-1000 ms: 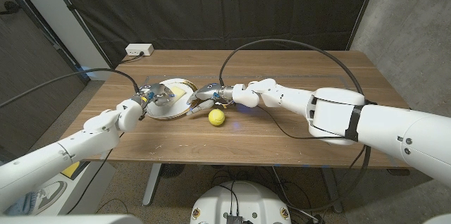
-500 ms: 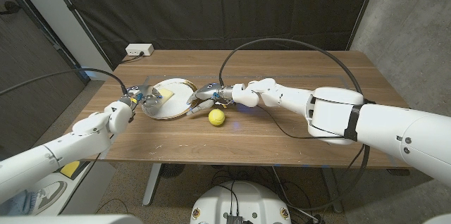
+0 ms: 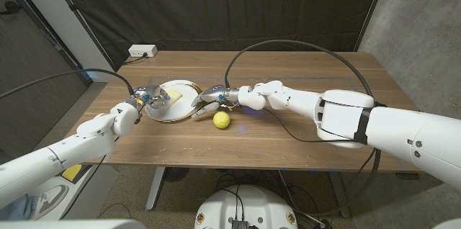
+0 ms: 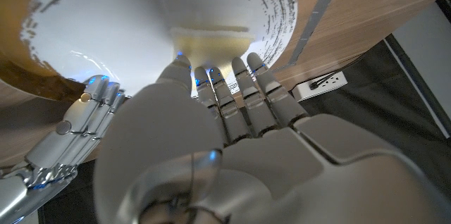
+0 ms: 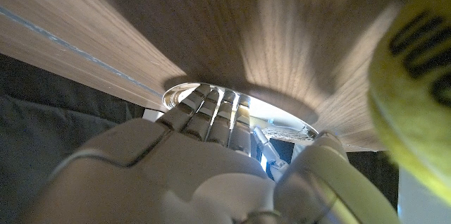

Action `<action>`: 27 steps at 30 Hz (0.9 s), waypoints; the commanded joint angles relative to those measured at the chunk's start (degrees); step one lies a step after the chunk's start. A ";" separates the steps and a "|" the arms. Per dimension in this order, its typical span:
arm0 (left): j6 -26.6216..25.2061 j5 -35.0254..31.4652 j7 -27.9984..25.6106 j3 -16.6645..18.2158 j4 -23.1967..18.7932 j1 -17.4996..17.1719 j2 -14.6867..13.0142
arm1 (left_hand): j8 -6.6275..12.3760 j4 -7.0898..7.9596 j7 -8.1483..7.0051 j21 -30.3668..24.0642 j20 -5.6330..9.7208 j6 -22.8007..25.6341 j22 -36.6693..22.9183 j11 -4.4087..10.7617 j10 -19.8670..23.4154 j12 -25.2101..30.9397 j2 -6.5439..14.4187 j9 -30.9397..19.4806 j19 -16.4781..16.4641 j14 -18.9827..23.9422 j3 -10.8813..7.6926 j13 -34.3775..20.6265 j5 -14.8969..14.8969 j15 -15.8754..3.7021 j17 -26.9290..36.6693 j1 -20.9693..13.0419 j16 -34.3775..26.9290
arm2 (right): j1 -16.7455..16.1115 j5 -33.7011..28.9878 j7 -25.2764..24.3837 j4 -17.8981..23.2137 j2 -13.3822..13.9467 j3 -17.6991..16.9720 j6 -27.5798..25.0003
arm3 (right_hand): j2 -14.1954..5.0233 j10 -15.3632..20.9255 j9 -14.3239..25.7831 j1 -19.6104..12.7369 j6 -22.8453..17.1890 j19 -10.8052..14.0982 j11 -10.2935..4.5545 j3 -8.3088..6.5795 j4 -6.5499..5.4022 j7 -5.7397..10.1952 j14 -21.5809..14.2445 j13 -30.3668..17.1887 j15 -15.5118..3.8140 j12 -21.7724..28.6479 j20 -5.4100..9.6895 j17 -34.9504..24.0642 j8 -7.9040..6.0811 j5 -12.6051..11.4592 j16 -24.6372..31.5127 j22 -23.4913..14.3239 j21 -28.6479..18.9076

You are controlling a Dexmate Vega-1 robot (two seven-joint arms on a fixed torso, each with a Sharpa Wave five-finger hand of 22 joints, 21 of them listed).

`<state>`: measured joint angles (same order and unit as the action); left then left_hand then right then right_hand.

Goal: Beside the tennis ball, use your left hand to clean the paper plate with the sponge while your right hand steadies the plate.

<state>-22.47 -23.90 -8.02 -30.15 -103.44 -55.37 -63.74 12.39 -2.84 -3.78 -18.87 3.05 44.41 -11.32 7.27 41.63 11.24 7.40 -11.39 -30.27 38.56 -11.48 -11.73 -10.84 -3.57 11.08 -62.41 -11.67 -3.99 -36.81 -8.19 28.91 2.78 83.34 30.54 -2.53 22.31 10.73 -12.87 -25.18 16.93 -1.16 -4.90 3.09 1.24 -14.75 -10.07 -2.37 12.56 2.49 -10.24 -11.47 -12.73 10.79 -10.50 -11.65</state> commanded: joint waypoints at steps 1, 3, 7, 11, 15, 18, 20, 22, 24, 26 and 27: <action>6.08 -3.36 1.66 -3.74 2.77 5.08 3.91 | -0.17 0.00 0.20 -0.34 1.04 0.10 -0.10 0.10 0.20 0.29 0.02 -0.01 0.24 0.01 -0.60 -0.16 0.10 -5.59 0.15 0.20 0.11 | -0.87 -0.52 2.85 4.20 2.31 -1.56 -1.41 | -0.61 2.04 0.35 -0.10 -1.17 0.44 -0.41 -0.22 0.36 0.04 -0.68 -0.42 -0.71 0.44 3.08 -0.14 -0.47 0.22 -0.03 -0.19 -0.29; 7.16 -4.11 1.94 -4.39 3.43 5.99 4.70 | -0.15 -0.01 0.16 -0.36 1.07 0.14 -0.09 0.19 0.26 0.31 0.01 -0.01 0.20 0.01 -0.61 -0.16 0.11 -5.62 0.15 0.20 0.11 | -0.98 -0.69 3.02 4.50 2.44 -1.74 -1.60 | -0.62 2.07 0.35 -0.10 -1.16 0.43 -0.41 -0.22 0.36 0.03 -0.68 -0.42 -0.67 0.44 3.08 -0.14 -0.46 0.22 -0.03 -0.19 -0.29; 8.63 -4.70 1.99 -4.88 4.43 6.94 5.96 | -0.15 -0.01 0.17 -0.36 1.07 0.17 -0.09 0.06 0.24 0.30 0.00 -0.01 0.24 -0.02 -0.62 -0.16 0.11 -5.57 0.15 0.20 0.12 | -1.14 -0.97 3.30 4.90 2.62 -2.03 -1.74 | -0.63 2.13 0.35 -0.08 -1.17 0.43 -0.48 -0.22 0.36 0.05 -0.68 -0.42 -0.71 0.44 3.07 -0.14 -0.44 0.23 -0.04 -0.19 -0.28; 8.75 -4.50 1.84 -4.54 4.70 6.77 6.39 | -0.16 0.00 0.16 -0.37 1.06 0.16 -0.09 0.03 0.23 0.29 0.01 -0.01 0.26 -0.01 -0.64 -0.16 0.11 -5.55 0.16 0.22 0.12 | -1.09 -1.57 3.48 5.03 2.63 -1.97 -1.90 | -0.65 2.16 0.35 -0.07 -1.21 0.40 -0.52 -0.21 0.37 0.04 -0.67 -0.42 -0.68 0.43 3.05 -0.14 -0.43 0.23 -0.06 -0.19 -0.26; 7.38 -3.26 1.51 -3.18 4.07 5.10 5.69 | -0.15 0.00 0.20 -0.37 1.04 0.19 -0.09 -0.06 0.09 0.23 0.01 -0.01 0.27 -0.01 -0.65 -0.16 0.11 -5.51 0.16 0.24 0.12 | -0.90 -1.75 3.54 4.07 2.11 -1.98 -1.71 | -0.67 2.21 0.35 -0.05 -1.39 0.38 -0.53 -0.21 0.38 0.02 -0.68 -0.42 -0.73 0.42 3.08 -0.15 -0.48 0.24 -0.07 -0.19 -0.24; 5.98 -1.36 1.19 -1.65 3.35 3.23 4.86 | -0.17 0.01 0.20 -0.38 1.05 0.17 -0.09 -0.04 0.25 0.30 0.01 -0.01 0.29 -0.02 -0.66 -0.16 0.11 -5.50 0.16 0.27 0.12 | -0.69 -1.73 3.30 2.73 1.46 -1.92 -1.44 | -0.68 2.24 0.35 -0.05 -1.43 0.48 -0.51 -0.20 0.38 0.08 -0.75 -0.42 -0.80 0.42 3.15 -0.15 -0.48 0.24 -0.04 -0.19 -0.27; 4.89 -0.13 1.00 -0.66 2.72 1.88 4.18 | -0.18 0.02 0.22 -0.38 1.03 0.15 -0.09 -0.09 0.22 0.28 0.02 -0.01 0.30 0.00 -0.66 -0.16 0.11 -5.51 0.17 0.28 0.11 | -0.51 -1.78 3.05 1.74 0.97 -1.74 -1.24 | -0.69 2.24 0.35 -0.04 -1.45 0.55 -0.52 -0.20 0.38 0.06 -0.75 -0.42 -0.76 0.41 3.12 -0.15 -0.48 0.25 -0.04 -0.20 -0.30; 3.73 0.86 0.88 0.18 1.99 0.61 3.37 | -0.15 0.02 0.19 -0.40 1.06 0.23 -0.09 -0.07 0.28 0.30 0.01 -0.01 0.28 0.04 -0.67 -0.16 0.11 -5.54 0.16 0.28 0.09 | -0.34 -1.83 2.73 0.78 0.49 -1.51 -1.04 | -0.70 2.26 0.35 -0.04 -1.52 0.56 -0.51 -0.20 0.38 0.11 -0.80 -0.42 -0.80 0.41 3.12 -0.15 -0.50 0.25 -0.03 -0.20 -0.30; 2.49 1.71 0.54 0.99 1.24 -0.70 2.60 | -0.14 0.02 0.16 -0.41 1.07 0.27 -0.09 -0.08 0.26 0.30 0.01 -0.01 0.26 0.06 -0.67 -0.16 0.11 -5.55 0.16 0.29 0.09 | -0.15 -1.78 2.43 -0.28 -0.07 -1.27 -0.84 | -0.70 2.28 0.35 -0.04 -1.55 0.56 -0.47 -0.20 0.38 0.12 -0.80 -0.42 -0.80 0.41 3.12 -0.15 -0.51 0.25 -0.03 -0.20 -0.30; 1.05 2.42 0.30 1.66 0.57 -1.83 1.92 | -0.17 0.02 0.20 -0.40 1.01 0.20 -0.09 -0.09 0.22 0.28 0.01 -0.01 0.31 0.00 -0.68 -0.16 0.11 -5.51 0.16 0.29 0.11 | 0.02 -1.63 2.16 -1.34 -0.64 -1.06 -0.65 | -0.71 2.31 0.35 -0.03 -1.56 0.57 -0.49 -0.20 0.38 0.11 -0.80 -0.42 -0.76 0.41 3.14 -0.16 -0.50 0.25 -0.03 -0.20 -0.30; 0.38 2.86 0.20 1.96 0.37 -2.33 1.69 | -0.15 0.02 0.19 -0.41 0.99 0.24 -0.09 -0.08 0.24 0.28 0.02 -0.01 0.30 0.03 -0.69 -0.16 0.11 -5.51 0.17 0.29 0.10 | 0.10 -1.53 2.11 -1.81 -0.90 -0.94 -0.57 | -0.72 2.31 0.35 -0.03 -1.56 0.58 -0.48 -0.20 0.38 0.14 -0.81 -0.42 -0.75 0.41 3.13 -0.16 -0.50 0.25 -0.03 -0.20 -0.30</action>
<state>-17.29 -24.82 -6.89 -31.69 -100.60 -52.56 -59.44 12.38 -2.77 -3.78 -18.87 2.74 44.41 -11.32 7.28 41.62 11.23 7.40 -11.34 -29.96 38.56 -11.89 -11.70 -10.84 -3.57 11.08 -62.41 -11.67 -4.56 -38.23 -7.59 31.06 3.94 81.58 29.19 -2.76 22.39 10.75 -12.64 -25.50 16.84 -1.23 -4.91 3.09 1.55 -15.06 -10.06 -2.05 12.59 2.56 -10.28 -11.70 -12.41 10.79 -10.53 -11.59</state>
